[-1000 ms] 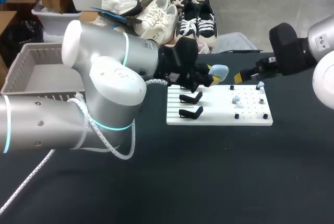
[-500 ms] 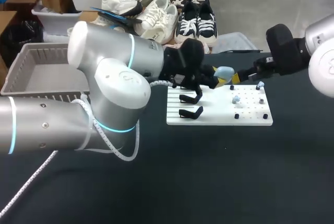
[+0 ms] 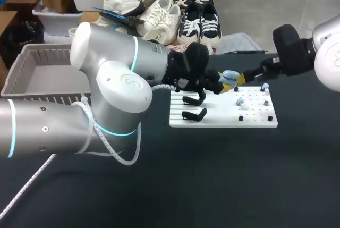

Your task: Pick up each earbud case from the left stands, insert the matching earbuds, close the lid, and place the case in the box.

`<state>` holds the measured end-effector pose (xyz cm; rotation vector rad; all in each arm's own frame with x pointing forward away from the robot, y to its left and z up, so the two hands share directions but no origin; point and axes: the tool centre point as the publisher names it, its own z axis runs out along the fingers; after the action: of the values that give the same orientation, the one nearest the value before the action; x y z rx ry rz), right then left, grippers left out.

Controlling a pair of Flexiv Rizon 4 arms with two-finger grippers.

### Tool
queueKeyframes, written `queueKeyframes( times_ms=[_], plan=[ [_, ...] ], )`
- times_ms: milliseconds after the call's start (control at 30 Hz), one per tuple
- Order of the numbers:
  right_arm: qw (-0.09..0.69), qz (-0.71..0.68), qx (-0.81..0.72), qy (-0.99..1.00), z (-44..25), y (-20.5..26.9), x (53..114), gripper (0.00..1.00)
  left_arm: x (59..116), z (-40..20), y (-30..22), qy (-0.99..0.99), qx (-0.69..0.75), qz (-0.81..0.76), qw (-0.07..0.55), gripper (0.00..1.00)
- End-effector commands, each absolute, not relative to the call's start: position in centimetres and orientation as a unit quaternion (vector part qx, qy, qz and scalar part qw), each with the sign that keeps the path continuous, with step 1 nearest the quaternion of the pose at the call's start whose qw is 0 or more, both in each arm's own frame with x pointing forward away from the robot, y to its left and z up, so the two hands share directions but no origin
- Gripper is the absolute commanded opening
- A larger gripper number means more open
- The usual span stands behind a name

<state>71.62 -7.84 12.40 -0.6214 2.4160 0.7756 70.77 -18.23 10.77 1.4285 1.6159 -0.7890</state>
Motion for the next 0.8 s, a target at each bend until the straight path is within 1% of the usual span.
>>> queueKeyframes(
  times_ms=[33,333,800],
  plan=[
    [0.262,0.286,-0.232,0.892,12.6,-7.9,72.0,1.0,70.5,10.8,-18.4,0.64,0.571,-0.314,0.407,0.0],
    [0.283,0.266,-0.23,0.892,14.5,-8.9,71.6,1.0,69.8,10.7,-17.8,0.636,0.573,-0.321,0.404,0.0],
    [0.281,0.205,-0.195,0.917,15.4,-11.5,70.7,1.0,68.0,13.3,-15.9,0.554,0.566,-0.378,0.48,0.0]
  ],
)
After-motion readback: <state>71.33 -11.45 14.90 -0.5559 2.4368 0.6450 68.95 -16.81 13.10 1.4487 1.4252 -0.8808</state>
